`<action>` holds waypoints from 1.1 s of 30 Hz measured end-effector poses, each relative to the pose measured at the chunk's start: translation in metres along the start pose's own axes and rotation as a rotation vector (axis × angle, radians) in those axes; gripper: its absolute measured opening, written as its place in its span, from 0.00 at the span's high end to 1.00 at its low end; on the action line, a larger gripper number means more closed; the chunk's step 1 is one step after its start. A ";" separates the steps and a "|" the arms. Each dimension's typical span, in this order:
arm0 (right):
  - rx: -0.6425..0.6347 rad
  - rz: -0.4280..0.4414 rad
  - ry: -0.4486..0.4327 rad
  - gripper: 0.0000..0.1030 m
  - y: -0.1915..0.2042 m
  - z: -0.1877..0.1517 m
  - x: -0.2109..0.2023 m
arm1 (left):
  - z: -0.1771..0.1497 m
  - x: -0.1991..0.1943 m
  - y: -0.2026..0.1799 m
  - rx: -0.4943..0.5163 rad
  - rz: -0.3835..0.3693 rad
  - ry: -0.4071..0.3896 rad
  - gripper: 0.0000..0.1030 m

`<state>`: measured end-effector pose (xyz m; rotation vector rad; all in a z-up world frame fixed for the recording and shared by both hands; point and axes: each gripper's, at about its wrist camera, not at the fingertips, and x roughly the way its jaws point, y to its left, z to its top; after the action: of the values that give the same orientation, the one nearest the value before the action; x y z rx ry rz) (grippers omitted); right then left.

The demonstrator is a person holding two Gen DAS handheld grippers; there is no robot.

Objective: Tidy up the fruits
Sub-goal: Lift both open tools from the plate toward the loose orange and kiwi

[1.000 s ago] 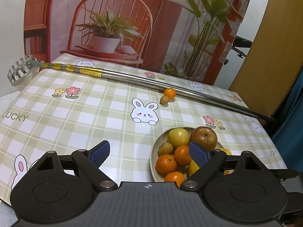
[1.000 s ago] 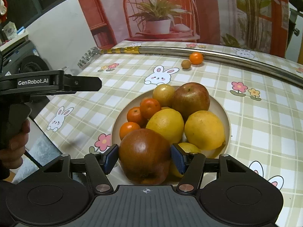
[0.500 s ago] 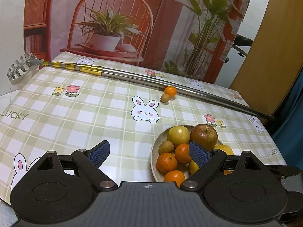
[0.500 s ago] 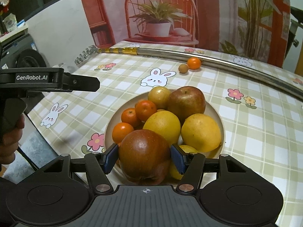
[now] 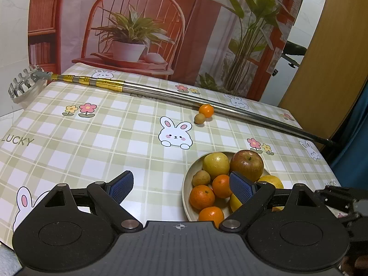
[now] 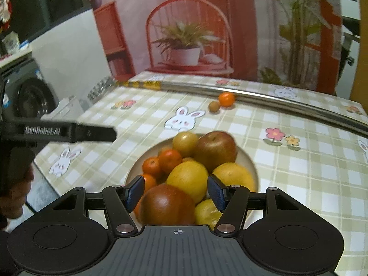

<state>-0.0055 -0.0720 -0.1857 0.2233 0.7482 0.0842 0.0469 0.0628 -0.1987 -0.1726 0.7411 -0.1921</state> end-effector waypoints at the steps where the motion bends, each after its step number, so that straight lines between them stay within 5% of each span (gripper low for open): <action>1: 0.010 -0.006 -0.010 0.45 -0.003 0.002 -0.002 | 0.000 0.000 0.000 0.000 0.000 0.001 0.11; 18: 0.048 -0.136 -0.165 0.45 -0.058 0.048 -0.025 | 0.031 -0.003 0.000 0.043 0.070 -0.065 0.11; 33: 0.037 -0.184 -0.209 0.45 -0.097 0.079 -0.007 | 0.072 0.014 -0.009 0.140 0.014 -0.120 0.11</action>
<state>0.0433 -0.1807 -0.1469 0.1939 0.5591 -0.1265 0.1046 0.0576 -0.1536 -0.0456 0.6076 -0.2178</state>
